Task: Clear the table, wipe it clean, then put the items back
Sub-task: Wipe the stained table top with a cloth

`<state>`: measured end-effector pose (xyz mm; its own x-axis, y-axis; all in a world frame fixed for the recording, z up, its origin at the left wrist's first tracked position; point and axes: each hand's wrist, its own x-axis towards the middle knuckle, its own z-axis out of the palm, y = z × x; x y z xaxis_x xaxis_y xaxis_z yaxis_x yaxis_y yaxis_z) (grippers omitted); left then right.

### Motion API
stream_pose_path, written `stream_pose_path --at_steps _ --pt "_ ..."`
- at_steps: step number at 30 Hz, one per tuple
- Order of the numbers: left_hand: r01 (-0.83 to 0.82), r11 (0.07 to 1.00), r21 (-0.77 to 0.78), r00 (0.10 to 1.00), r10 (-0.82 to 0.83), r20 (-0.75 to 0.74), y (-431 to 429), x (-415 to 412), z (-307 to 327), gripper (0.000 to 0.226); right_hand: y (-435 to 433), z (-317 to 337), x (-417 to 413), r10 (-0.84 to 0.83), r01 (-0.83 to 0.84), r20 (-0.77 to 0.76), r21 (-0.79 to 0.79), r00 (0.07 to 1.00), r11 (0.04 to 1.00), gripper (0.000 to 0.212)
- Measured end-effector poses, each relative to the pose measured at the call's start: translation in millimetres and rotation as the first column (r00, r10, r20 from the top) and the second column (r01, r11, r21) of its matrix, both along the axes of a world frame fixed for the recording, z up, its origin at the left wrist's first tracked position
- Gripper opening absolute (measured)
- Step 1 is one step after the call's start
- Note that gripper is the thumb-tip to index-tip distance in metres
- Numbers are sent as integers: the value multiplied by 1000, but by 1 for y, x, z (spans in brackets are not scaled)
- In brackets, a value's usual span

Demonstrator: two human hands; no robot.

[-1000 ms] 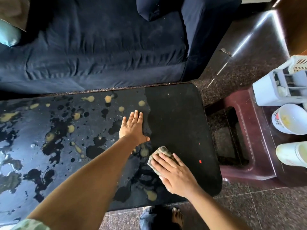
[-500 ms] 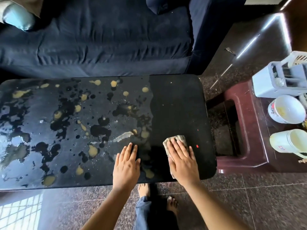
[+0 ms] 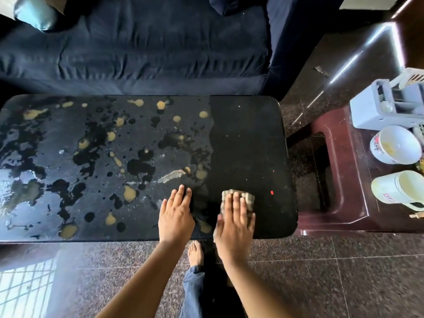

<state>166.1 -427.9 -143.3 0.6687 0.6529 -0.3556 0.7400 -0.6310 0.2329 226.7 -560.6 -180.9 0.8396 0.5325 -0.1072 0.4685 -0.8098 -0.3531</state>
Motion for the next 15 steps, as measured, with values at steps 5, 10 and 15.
stream_pose_path --at_steps 5,10,15 --pt "59 998 22 998 -58 -39 10 0 6 57 -34 -6 0 501 -500 62 -34 863 866 57" --pt "62 997 52 998 -61 -21 13 3 9 58 -32 -6 14 -5 6 24 -61 1000 998 56" --pt "47 998 50 999 -46 -8 11 4 8 56 -29 -6 12 531 -529 97 -49 842 847 58"
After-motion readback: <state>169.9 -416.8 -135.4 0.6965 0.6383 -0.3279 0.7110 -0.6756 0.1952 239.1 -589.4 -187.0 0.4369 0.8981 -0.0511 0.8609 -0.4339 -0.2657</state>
